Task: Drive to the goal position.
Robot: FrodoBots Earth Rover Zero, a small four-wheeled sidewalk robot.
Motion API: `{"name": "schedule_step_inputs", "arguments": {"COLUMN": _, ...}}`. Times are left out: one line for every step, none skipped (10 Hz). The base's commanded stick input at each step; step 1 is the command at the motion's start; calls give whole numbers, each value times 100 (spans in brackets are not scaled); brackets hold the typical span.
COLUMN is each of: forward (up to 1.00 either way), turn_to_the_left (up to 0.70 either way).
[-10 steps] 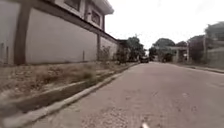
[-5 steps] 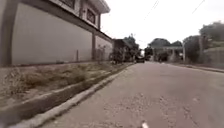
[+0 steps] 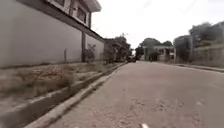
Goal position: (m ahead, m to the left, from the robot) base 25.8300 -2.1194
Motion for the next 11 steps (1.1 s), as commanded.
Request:
{"name": "schedule_step_inputs", "arguments": {"forward": 70, "turn_to_the_left": 0}}
{"name": "schedule_step_inputs", "arguments": {"forward": 70, "turn_to_the_left": 0}}
{"name": "schedule_step_inputs", "arguments": {"forward": 70, "turn_to_the_left": -17}}
{"name": "schedule_step_inputs", "arguments": {"forward": 70, "turn_to_the_left": -28}}
{"name": "schedule_step_inputs", "arguments": {"forward": 70, "turn_to_the_left": -12}}
{"name": "schedule_step_inputs", "arguments": {"forward": 70, "turn_to_the_left": 0}}
{"name": "schedule_step_inputs", "arguments": {"forward": 70, "turn_to_the_left": 0}}
{"name": "schedule_step_inputs", "arguments": {"forward": 70, "turn_to_the_left": 0}}
{"name": "schedule_step_inputs", "arguments": {"forward": 70, "turn_to_the_left": 0}}
{"name": "schedule_step_inputs", "arguments": {"forward": 70, "turn_to_the_left": 0}}
{"name": "schedule_step_inputs", "arguments": {"forward": 70, "turn_to_the_left": -2}}
